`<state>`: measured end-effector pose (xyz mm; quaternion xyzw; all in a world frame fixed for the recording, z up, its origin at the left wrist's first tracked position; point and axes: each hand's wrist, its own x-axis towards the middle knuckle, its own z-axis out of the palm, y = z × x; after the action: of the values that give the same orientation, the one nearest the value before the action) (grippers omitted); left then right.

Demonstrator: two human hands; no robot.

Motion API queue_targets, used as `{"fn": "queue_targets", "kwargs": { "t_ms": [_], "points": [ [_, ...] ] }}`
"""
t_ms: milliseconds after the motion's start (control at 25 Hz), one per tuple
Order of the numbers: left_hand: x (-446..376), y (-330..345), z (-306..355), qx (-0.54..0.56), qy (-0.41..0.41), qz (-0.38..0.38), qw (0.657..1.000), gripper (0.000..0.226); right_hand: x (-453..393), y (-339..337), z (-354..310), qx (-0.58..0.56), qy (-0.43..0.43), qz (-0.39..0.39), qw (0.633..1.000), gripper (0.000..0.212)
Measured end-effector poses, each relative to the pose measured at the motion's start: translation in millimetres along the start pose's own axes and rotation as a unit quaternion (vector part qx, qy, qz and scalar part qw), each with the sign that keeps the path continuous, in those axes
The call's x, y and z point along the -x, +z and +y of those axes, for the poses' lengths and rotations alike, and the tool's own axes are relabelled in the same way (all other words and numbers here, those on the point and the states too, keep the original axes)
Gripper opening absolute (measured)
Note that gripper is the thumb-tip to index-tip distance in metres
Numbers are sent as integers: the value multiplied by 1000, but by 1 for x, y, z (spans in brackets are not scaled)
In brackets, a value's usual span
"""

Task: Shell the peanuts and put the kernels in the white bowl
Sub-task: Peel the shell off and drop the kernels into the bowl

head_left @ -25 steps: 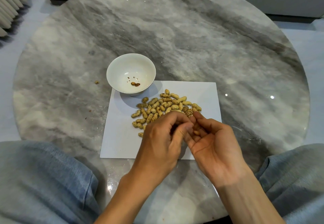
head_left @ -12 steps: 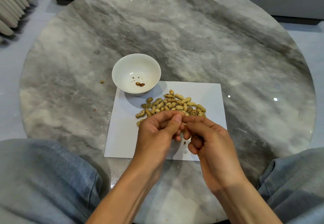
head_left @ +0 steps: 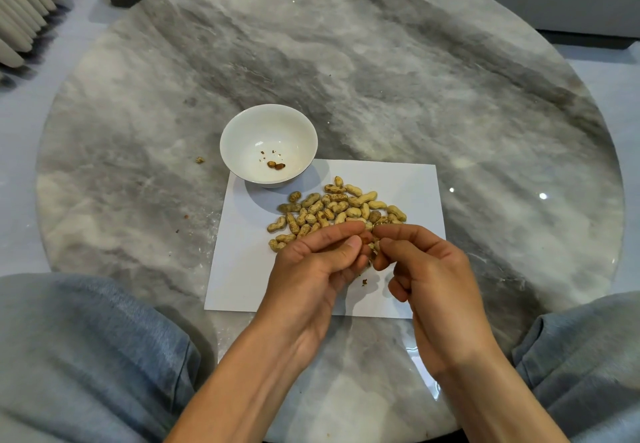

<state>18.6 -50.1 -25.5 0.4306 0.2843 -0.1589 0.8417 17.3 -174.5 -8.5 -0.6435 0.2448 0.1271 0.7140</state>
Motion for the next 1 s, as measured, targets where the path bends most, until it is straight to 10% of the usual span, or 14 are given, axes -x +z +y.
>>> {"fn": "queue_targets", "kwargs": {
  "t_ms": [1000],
  "points": [
    [3,-3,4,-128,18,7,992,17,-9,-7,10,320,-322,-10,891,17]
  ]
}}
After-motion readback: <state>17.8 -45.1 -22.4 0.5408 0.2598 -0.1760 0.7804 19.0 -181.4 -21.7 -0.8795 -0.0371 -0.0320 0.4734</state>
